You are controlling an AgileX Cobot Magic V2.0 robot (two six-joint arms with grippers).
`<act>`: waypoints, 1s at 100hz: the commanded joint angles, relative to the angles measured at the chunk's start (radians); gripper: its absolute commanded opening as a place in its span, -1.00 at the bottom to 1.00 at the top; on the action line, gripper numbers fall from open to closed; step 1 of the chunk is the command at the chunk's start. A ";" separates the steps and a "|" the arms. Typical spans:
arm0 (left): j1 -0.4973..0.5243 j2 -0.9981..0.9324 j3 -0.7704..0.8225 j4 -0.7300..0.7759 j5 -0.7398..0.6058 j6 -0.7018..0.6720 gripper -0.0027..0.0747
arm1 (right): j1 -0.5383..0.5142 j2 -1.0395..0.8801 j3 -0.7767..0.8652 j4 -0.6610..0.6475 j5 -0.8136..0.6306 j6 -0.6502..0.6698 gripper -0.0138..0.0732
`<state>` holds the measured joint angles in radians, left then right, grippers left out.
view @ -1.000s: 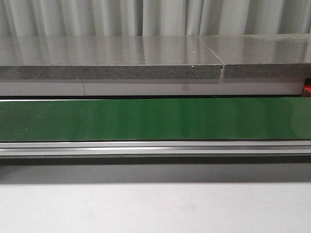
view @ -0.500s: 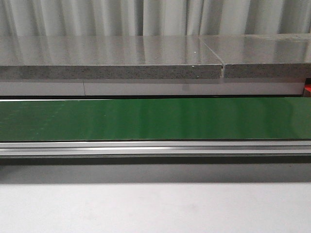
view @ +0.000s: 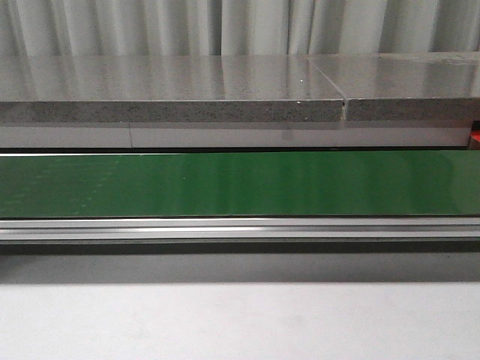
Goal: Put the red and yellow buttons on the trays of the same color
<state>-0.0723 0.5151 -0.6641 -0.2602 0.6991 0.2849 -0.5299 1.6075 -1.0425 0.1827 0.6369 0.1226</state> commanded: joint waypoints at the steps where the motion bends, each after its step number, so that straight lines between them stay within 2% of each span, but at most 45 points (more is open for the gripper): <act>1: -0.007 0.004 -0.026 -0.023 -0.065 -0.008 -0.99 | -0.005 -0.026 -0.020 0.022 -0.046 -0.001 -0.18; 17: -0.007 0.004 -0.026 -0.023 -0.065 -0.008 -0.99 | -0.005 -0.005 -0.020 0.023 -0.056 -0.001 -0.13; 24: -0.007 0.004 -0.026 -0.023 -0.065 -0.008 -0.99 | -0.005 -0.002 -0.020 0.025 -0.061 -0.001 0.04; 36: -0.007 0.004 -0.026 -0.023 -0.065 -0.008 -0.99 | -0.005 -0.002 -0.020 0.040 -0.063 -0.001 0.44; 46: -0.007 0.004 -0.026 -0.023 -0.065 -0.008 -0.99 | -0.005 -0.008 -0.020 0.050 -0.064 -0.001 0.60; 82: -0.007 0.004 -0.026 -0.023 -0.065 -0.008 -0.99 | -0.005 -0.124 -0.023 0.048 -0.082 -0.025 0.57; 89: -0.007 0.004 -0.026 -0.023 -0.065 -0.008 -0.99 | 0.000 -0.174 -0.023 0.048 -0.081 -0.049 0.48; 100: -0.007 0.004 -0.026 -0.023 -0.065 -0.008 -0.99 | 0.031 -0.256 -0.023 0.047 -0.081 -0.099 0.09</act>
<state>-0.0723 0.5151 -0.6641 -0.2602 0.6991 0.2849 -0.5193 1.4455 -1.0409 0.2186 0.5981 0.0678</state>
